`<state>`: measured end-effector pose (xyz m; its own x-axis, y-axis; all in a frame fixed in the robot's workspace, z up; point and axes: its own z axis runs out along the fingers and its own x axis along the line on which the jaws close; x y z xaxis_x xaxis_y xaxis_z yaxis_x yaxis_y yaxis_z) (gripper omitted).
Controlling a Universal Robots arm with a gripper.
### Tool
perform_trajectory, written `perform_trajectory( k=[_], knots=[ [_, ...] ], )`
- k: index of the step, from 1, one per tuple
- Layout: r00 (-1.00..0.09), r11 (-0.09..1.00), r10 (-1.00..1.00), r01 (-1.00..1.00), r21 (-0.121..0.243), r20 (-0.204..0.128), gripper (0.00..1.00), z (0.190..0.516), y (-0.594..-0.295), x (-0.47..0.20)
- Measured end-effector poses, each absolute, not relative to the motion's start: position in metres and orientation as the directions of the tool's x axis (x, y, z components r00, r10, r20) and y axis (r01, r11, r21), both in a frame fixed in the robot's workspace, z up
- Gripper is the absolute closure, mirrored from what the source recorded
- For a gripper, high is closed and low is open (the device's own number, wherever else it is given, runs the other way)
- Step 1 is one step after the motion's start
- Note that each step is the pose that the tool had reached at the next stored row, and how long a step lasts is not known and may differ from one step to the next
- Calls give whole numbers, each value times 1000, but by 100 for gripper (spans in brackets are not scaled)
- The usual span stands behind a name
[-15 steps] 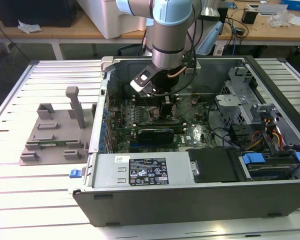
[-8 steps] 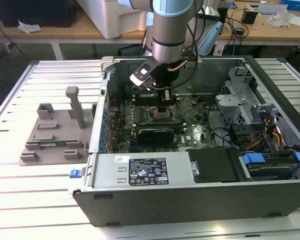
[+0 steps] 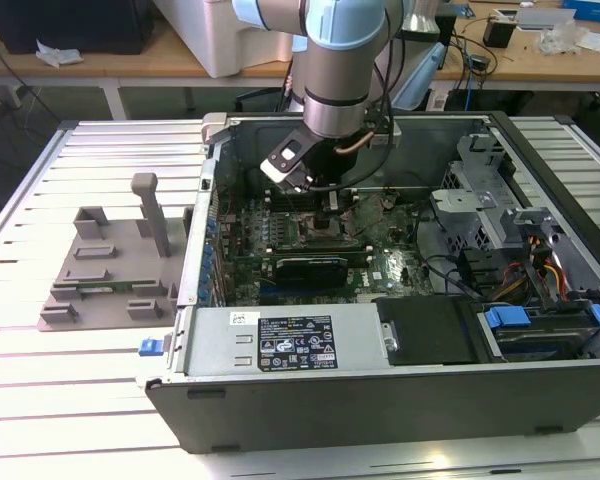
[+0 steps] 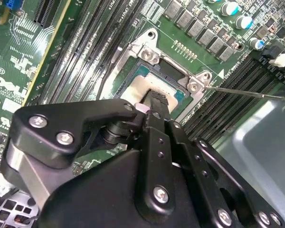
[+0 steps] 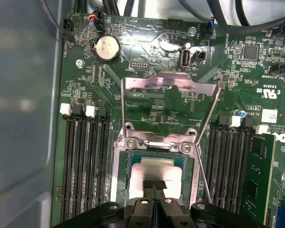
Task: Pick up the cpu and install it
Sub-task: 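Place the cpu into insertion slot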
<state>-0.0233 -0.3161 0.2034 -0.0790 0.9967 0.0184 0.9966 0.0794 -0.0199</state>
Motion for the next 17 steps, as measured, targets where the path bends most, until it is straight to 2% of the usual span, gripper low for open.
perform_trajectory(
  k=[13,17],
  knots=[
    [-79,79,997,997,-21,20,89,214,-310,-15],
    [-79,79,997,997,-17,20,89,214,-309,-33]
  ],
)
